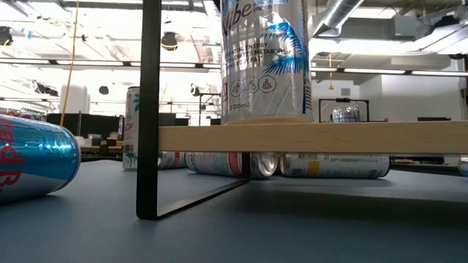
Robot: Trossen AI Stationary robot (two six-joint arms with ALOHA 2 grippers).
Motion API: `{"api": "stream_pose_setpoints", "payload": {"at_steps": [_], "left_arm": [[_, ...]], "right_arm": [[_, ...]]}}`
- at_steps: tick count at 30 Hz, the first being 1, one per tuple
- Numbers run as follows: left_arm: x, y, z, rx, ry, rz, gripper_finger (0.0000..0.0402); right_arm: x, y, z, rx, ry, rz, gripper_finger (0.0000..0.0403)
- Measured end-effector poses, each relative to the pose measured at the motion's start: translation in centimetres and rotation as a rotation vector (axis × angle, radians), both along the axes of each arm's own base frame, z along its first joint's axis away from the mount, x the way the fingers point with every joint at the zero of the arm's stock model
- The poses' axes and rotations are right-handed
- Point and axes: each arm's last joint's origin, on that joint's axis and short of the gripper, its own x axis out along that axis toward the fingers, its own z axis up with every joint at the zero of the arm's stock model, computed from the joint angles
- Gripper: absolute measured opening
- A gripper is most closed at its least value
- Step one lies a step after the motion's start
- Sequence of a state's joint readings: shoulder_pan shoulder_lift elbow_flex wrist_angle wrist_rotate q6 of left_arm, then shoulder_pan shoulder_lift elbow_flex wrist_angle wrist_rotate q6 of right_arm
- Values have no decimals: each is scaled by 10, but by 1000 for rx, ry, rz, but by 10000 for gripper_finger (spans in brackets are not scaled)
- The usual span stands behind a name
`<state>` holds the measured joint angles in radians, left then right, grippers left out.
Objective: Place canned beverage on shelf
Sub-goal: Put the white blue can on the shelf
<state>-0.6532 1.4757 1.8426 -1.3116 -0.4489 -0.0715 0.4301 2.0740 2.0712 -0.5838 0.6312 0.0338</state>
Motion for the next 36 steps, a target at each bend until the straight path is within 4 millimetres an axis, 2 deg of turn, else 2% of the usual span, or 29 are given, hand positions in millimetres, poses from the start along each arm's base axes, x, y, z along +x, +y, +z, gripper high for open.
{"api": "stream_pose_setpoints", "payload": {"at_steps": [7, 11, 14, 18, 24, 29, 33, 36], "left_arm": [[12, 14, 2, 38, -21, -9, 243], [14, 23, -2, 47, 62, -70, 243], [22, 27, 5, 3, -7, -48, 244], [22, 36, 4, 85, 11, -51, 244], [33, 56, 12, 109, -28, -87, 244], [44, 79, 13, 122, -39, -88, 245], [49, 94, 9, 128, 16, -77, 245], [65, 95, 9, 137, 22, -93, 245]], "right_arm": [[-51, 2, 33, -20, 89, -19, 260], [-82, 2, 52, -6, 100, -58, 260], [-86, 0, 52, -27, 101, -108, 261], [-99, 6, 50, -102, 119, -153, 261], [-148, 11, 66, -36, 129, -210, 261], [-174, 15, 70, -9, 97, -273, 261], [-186, 18, 68, -3, 110, -293, 261], [-189, 20, 67, 17, 105, -303, 261]]}}
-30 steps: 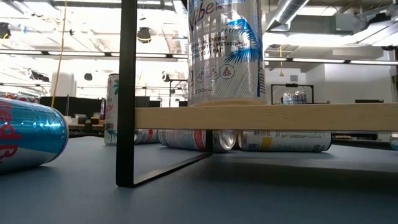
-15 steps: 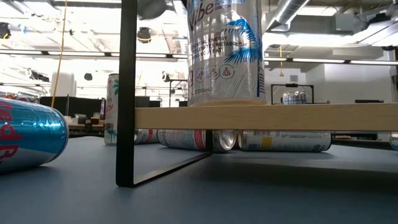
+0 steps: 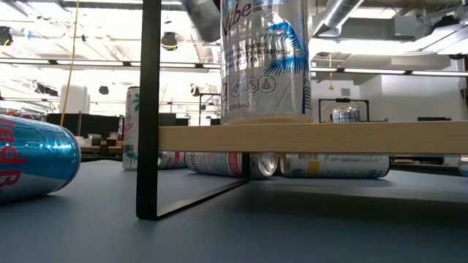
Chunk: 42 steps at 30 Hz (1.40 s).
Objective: Place canned beverage on shelf
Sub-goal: Put the white blue can on the shelf
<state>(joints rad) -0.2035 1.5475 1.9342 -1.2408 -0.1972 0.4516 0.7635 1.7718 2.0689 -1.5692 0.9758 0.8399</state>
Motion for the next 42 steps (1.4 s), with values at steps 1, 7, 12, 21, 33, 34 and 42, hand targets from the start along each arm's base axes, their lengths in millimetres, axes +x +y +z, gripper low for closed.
{"api": "stream_pose_setpoints", "payload": {"at_steps": [1, 7, 12, 21, 33, 34, 42], "left_arm": [[5, -1, 1, 9, 7, -11, 245], [42, -7, -7, 84, 170, -72, 245], [55, -8, -7, 169, 194, -86, 245], [52, -5, 14, 140, 42, -88, 245], [75, -13, 9, 66, -47, -168, 245], [78, -11, 8, 71, -45, -163, 245], [100, -8, -22, 93, 70, -128, 245]], "right_arm": [[0, 0, 0, 1, -1, 0, 261], [-2, 3, 0, 20, -13, -4, 261], [-4, 6, 0, 34, -18, -1, 261], [-11, 13, 0, 44, -25, 24, 260], [-14, 20, -12, 72, -27, 0, 260], [-15, 21, -15, 70, -23, -2, 260], [-14, 24, -33, 53, -1, -25, 260]]}}
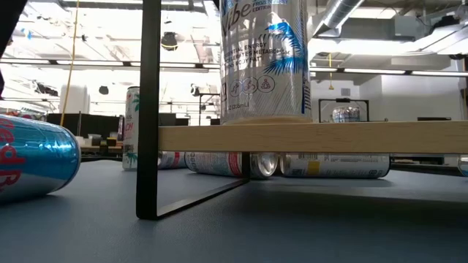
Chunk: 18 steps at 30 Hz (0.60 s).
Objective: Place canned beverage on shelf
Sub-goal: Put the white blue can on the shelf
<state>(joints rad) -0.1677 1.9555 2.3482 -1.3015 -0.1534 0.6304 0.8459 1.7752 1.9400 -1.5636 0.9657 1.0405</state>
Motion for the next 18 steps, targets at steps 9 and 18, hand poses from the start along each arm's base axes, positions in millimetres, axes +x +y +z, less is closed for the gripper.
{"api": "stream_pose_setpoints", "payload": {"at_steps": [9, 18], "left_arm": [[22, -2, -27, 24, 71, 16, 245], [34, -3, -43, 80, 108, 38, 245]], "right_arm": [[-9, 9, 0, 34, -29, 10, 260], [-14, 19, -3, 47, -47, 24, 260]]}}
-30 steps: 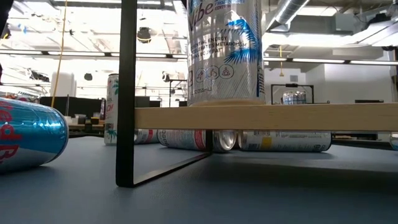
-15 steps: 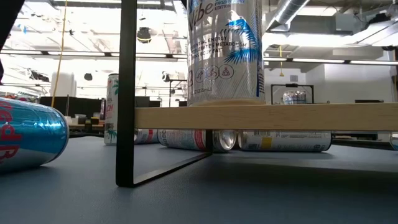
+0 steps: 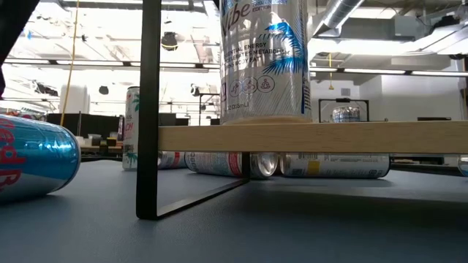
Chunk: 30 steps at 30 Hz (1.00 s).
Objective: Place canned beverage on shelf
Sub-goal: Put the white blue can on the shelf
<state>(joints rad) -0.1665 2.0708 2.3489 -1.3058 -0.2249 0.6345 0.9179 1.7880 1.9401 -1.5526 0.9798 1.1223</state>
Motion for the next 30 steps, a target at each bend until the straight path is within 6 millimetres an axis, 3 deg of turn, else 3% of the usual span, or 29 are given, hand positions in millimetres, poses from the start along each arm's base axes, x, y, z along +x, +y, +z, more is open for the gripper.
{"api": "stream_pose_setpoints", "payload": {"at_steps": [30], "left_arm": [[10, -13, -8, -59, -24, -98, 245]], "right_arm": [[1, 0, 0, 55, -44, -47, 260]]}}
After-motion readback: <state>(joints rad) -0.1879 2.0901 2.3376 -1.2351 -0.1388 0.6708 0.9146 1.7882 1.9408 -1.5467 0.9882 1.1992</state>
